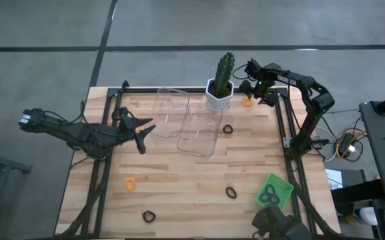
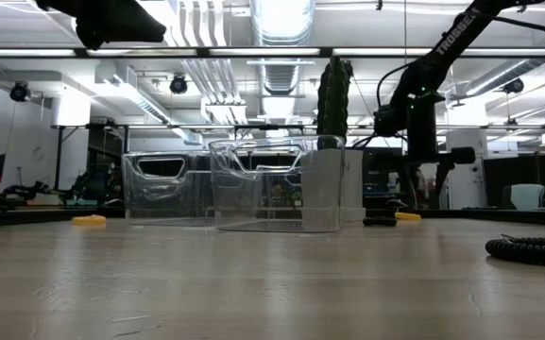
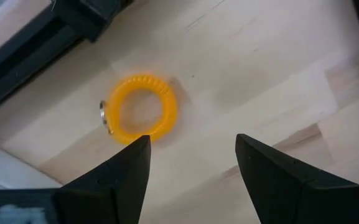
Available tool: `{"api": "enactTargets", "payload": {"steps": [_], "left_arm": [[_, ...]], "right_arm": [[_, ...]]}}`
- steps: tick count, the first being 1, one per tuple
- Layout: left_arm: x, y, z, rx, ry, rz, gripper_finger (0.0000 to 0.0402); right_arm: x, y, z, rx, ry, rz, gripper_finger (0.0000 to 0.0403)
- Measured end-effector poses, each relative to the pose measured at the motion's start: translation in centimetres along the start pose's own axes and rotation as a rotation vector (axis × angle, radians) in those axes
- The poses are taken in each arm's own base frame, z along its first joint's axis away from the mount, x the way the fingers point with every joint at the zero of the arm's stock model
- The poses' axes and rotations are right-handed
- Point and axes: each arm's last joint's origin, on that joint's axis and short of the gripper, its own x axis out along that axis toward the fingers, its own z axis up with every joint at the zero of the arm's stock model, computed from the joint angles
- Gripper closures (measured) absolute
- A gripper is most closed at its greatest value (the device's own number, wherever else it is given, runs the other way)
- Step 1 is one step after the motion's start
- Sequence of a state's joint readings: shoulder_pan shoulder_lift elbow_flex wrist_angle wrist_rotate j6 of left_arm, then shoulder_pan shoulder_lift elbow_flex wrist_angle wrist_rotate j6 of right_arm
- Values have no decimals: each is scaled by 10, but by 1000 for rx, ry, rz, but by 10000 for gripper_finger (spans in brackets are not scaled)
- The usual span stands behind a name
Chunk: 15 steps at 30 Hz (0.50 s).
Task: Sort items
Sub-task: Put the top right yellow keychain into the right transparent bin
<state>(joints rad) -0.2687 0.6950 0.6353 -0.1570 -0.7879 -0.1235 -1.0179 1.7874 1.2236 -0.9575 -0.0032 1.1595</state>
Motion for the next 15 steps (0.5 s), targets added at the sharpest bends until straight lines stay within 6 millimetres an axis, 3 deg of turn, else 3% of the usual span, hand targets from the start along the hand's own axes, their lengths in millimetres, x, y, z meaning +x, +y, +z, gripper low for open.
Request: {"api": "enactTargets", "payload": {"steps": [9, 15], "left_arm": [[-2, 2, 2, -11, -11, -1, 273], [-3, 2, 2, -12, -11, -2, 273]], "right_arm": [[0, 2, -2, 54, -8, 13, 174], [0, 3, -2, -3, -11, 21, 175]]}}
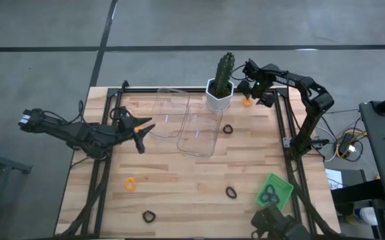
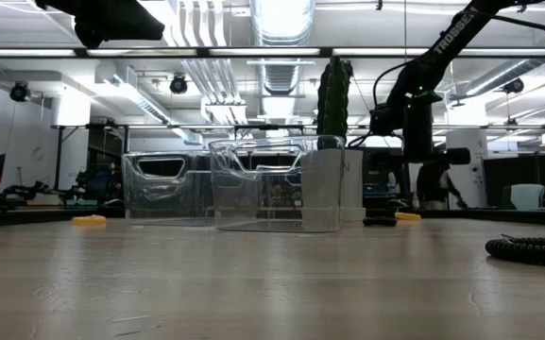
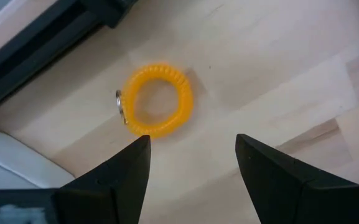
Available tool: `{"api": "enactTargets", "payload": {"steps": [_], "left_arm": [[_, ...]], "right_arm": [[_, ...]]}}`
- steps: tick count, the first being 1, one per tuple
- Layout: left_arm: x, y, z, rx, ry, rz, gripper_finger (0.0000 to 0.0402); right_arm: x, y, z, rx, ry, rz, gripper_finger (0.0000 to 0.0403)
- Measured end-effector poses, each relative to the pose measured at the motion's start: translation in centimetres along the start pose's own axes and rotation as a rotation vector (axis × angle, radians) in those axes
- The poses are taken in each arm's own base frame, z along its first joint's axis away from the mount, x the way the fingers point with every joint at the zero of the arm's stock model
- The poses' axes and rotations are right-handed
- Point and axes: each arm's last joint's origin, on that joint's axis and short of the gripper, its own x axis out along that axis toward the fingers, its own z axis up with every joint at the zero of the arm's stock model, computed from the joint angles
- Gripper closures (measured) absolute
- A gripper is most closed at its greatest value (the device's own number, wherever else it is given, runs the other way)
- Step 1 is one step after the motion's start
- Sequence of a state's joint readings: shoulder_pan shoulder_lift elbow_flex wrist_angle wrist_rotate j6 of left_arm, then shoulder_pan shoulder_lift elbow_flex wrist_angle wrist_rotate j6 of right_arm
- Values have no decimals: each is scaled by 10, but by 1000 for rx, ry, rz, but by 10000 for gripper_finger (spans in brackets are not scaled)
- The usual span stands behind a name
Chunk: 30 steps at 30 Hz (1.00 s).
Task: Sort items
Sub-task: Put the top right yellow keychain into the right transparent bin
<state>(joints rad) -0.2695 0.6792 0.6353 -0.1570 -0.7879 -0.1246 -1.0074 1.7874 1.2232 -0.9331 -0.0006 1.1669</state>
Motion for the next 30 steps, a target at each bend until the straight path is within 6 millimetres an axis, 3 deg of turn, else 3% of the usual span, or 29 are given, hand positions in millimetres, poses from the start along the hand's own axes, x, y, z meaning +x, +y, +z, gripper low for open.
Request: {"api": "enactTargets", "payload": {"steps": [13, 19, 30], "left_arm": [[0, 0, 0, -3, 0, 0, 273], [0, 0, 1, -11, -8, -1, 273], [0, 0, 1, -15, -11, 0, 273]], "right_arm": [[0, 1, 1, 63, -5, 7, 174], [4, 0, 2, 183, 3, 26, 174], [37, -4, -1, 331, 60, -27, 174]]}}
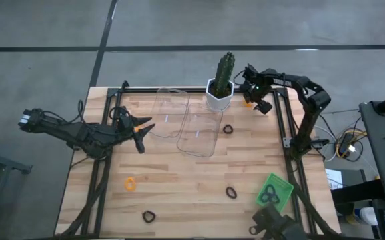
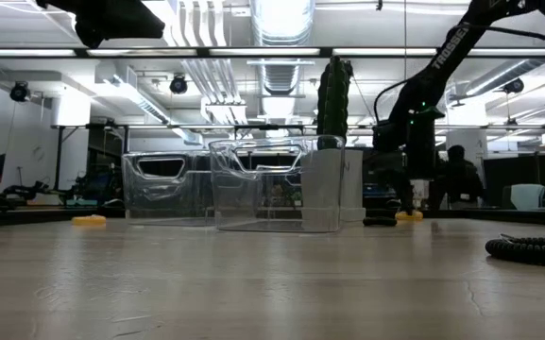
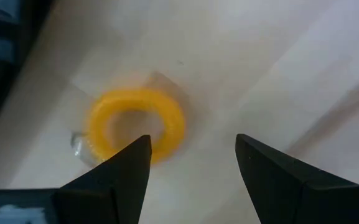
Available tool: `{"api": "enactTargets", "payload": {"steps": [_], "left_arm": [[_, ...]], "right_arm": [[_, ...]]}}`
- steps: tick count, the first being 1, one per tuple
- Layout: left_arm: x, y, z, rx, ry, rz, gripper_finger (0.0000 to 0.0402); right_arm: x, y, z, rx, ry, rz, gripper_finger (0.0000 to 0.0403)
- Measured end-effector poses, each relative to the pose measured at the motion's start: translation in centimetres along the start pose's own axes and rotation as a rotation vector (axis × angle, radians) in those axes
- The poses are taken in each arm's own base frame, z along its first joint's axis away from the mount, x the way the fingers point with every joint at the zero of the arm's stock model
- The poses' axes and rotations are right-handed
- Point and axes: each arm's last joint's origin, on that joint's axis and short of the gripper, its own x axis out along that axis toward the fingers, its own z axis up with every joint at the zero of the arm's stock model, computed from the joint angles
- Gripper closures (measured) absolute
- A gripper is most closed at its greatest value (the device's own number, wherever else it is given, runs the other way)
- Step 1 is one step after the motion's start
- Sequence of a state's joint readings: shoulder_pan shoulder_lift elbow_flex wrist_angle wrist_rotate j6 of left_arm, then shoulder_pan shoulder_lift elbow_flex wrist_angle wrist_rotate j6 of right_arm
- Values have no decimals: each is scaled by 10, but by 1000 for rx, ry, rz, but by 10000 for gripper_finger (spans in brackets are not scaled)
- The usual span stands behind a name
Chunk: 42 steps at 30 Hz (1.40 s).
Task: Sort items
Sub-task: Put the top right yellow keychain into the right transparent bin
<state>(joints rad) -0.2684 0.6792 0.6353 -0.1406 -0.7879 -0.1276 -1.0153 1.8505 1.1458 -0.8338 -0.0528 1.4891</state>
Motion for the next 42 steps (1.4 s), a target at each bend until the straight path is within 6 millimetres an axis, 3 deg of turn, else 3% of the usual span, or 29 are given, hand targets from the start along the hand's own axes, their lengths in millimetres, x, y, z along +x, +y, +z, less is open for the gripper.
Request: {"api": "enactTargets", "payload": {"steps": [6, 38, 42], "left_arm": [[0, 0, 0, -3, 0, 0, 273], [0, 2, 0, -10, -8, 61, 273], [0, 2, 0, -10, -8, 66, 273]], "right_arm": [[9, 8, 1, -12, 16, -7, 174], [6, 7, 3, 21, -45, -8, 174], [6, 7, 4, -59, -61, -11, 174]]}}
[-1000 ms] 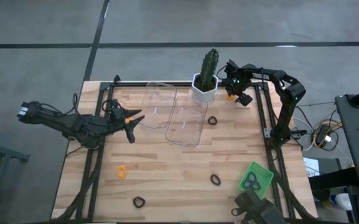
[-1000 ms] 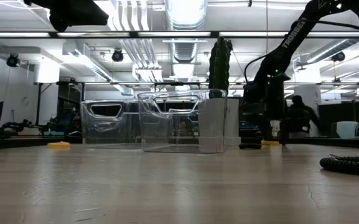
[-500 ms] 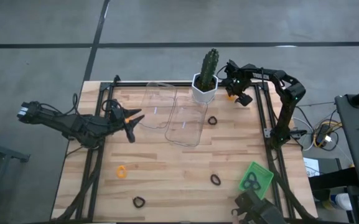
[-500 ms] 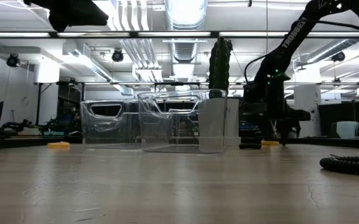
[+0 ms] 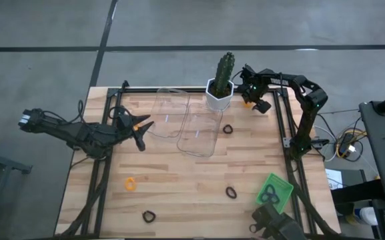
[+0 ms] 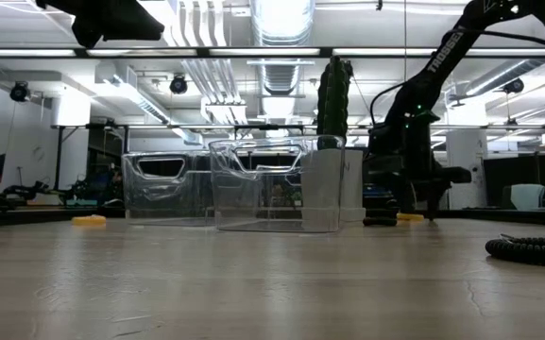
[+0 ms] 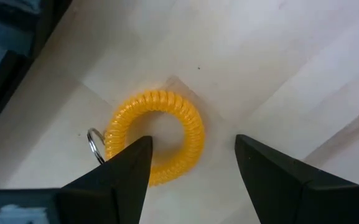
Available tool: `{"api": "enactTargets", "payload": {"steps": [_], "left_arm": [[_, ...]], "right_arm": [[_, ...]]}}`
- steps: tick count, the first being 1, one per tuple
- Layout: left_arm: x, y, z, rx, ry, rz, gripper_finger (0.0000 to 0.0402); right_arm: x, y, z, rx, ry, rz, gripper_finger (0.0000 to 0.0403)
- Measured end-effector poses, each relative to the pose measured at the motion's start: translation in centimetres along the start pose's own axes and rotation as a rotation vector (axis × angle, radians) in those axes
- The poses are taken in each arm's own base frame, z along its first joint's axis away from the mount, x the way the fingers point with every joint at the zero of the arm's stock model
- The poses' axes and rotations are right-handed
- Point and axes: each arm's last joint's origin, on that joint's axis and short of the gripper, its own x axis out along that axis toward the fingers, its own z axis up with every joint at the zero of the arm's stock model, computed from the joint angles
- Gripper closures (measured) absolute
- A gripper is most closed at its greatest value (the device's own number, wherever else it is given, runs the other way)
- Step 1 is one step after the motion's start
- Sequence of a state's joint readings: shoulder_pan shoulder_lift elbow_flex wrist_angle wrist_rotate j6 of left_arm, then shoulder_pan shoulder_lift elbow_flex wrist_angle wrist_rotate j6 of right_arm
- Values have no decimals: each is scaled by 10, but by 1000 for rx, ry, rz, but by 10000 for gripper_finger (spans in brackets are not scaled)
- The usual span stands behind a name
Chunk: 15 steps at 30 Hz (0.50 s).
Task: Sort items
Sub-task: Put the top right yellow keychain into the right transparent bin
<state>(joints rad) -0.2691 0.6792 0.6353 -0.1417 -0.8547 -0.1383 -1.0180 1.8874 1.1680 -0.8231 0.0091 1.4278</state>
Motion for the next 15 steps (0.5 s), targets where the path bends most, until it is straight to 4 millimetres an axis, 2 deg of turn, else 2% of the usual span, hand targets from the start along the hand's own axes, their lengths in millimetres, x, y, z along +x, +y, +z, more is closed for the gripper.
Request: {"api": "enactTargets", "payload": {"steps": [15], "left_arm": [[0, 0, 0, 0, 0, 1, 273]], "right_arm": [[0, 0, 1, -77, -12, -2, 174]]}}
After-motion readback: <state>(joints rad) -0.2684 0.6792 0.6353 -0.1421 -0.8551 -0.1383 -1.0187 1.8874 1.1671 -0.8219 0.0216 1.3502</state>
